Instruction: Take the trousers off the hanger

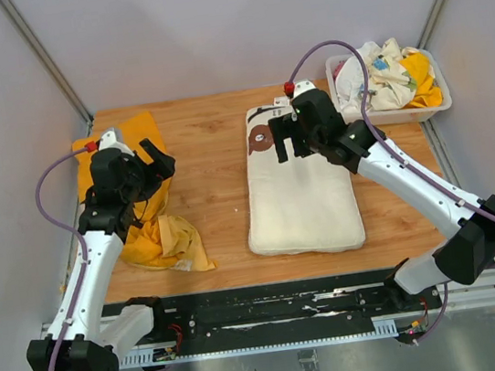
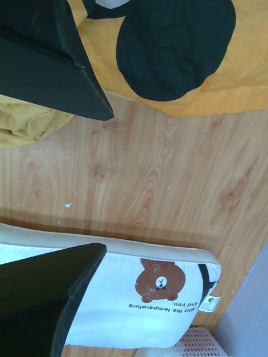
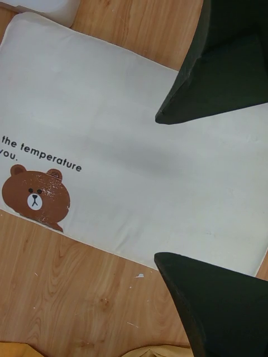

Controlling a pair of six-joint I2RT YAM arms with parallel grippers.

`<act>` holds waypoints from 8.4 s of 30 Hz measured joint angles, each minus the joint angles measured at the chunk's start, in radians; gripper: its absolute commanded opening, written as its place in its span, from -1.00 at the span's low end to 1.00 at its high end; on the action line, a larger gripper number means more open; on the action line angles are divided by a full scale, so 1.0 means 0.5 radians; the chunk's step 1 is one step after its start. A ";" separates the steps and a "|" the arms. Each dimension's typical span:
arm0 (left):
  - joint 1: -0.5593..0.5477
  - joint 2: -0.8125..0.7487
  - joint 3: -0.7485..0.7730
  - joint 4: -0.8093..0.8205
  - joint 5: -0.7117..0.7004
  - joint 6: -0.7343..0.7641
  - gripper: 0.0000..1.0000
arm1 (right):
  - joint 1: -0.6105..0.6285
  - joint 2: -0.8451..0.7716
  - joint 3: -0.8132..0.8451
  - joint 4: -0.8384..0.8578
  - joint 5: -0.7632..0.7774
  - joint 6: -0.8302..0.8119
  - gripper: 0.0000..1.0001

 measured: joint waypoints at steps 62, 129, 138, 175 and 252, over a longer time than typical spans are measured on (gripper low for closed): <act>-0.146 0.646 0.436 -1.092 -0.131 -0.082 -0.99 | 0.106 -0.273 -0.322 0.220 -0.327 -0.133 0.97; -0.224 0.373 1.455 -0.871 0.391 0.172 -0.94 | 0.106 1.225 0.652 0.609 -0.969 -0.040 -0.52; -0.224 0.367 1.490 -0.876 0.287 0.201 -0.95 | 0.106 1.179 0.671 0.532 -0.790 -0.128 -0.98; -0.224 -0.109 1.025 -0.860 -0.387 0.089 -0.84 | 0.092 0.815 0.930 0.389 -0.441 -0.314 -0.99; -1.008 1.154 0.172 0.116 -0.389 -0.380 -0.98 | 0.038 1.196 0.877 0.423 -0.639 -0.246 -0.99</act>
